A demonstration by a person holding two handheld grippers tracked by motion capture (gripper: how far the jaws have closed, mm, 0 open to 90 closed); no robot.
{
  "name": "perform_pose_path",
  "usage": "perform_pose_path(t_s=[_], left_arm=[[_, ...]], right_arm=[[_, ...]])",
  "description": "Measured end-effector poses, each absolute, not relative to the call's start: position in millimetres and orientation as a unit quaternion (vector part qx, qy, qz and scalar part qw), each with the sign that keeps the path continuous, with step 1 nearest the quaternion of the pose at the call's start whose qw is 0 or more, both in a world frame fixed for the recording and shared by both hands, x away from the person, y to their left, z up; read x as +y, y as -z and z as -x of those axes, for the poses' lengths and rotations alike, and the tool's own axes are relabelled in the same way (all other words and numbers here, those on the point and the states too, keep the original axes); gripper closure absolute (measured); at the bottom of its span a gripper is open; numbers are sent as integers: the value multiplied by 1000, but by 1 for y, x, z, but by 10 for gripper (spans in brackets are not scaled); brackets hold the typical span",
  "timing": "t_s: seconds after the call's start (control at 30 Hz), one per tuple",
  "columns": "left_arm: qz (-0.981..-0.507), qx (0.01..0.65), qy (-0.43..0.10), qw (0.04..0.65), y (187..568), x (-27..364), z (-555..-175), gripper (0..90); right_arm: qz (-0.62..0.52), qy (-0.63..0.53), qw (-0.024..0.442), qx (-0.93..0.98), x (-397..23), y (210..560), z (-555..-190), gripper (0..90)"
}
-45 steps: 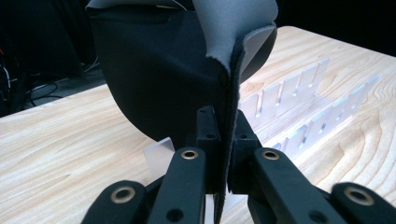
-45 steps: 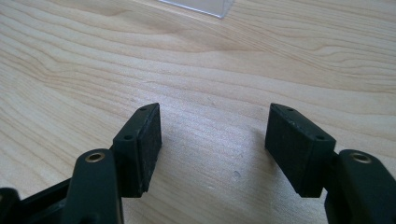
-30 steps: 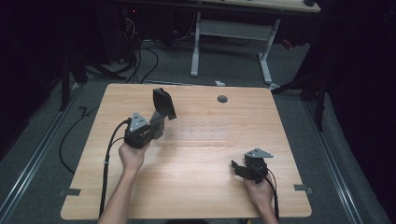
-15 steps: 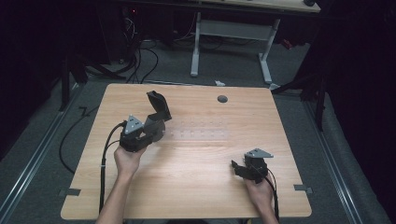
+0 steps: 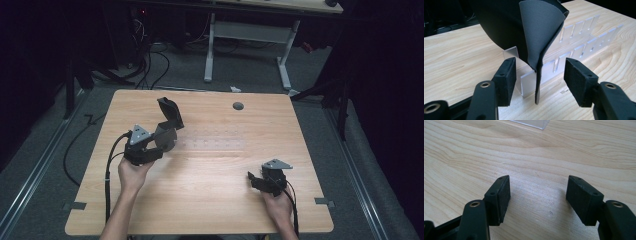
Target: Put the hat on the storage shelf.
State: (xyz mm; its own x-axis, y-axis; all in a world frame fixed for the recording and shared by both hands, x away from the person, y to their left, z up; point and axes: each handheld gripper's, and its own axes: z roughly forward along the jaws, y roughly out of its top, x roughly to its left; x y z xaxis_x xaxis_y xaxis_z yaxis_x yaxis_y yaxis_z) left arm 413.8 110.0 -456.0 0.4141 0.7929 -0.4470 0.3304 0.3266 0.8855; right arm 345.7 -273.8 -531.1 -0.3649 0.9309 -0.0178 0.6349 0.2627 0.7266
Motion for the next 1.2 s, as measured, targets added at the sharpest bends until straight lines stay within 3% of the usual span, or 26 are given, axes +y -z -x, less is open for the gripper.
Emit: perform_pose_path(t_s=[0.3,0.47,1.2], left_arm=[[-538,516,-187,640,450,117,-406,380],[-523,522,-162,654,444,123,-402,365],[-511,542,-162,648,445,135,-381,382]], right_arm=[[-514,-322,230,761,-274,531,-346,364],[-514,-322,230,761,-274,531,-346,363],[-514,-322,230,761,-274,531,-346,364]])
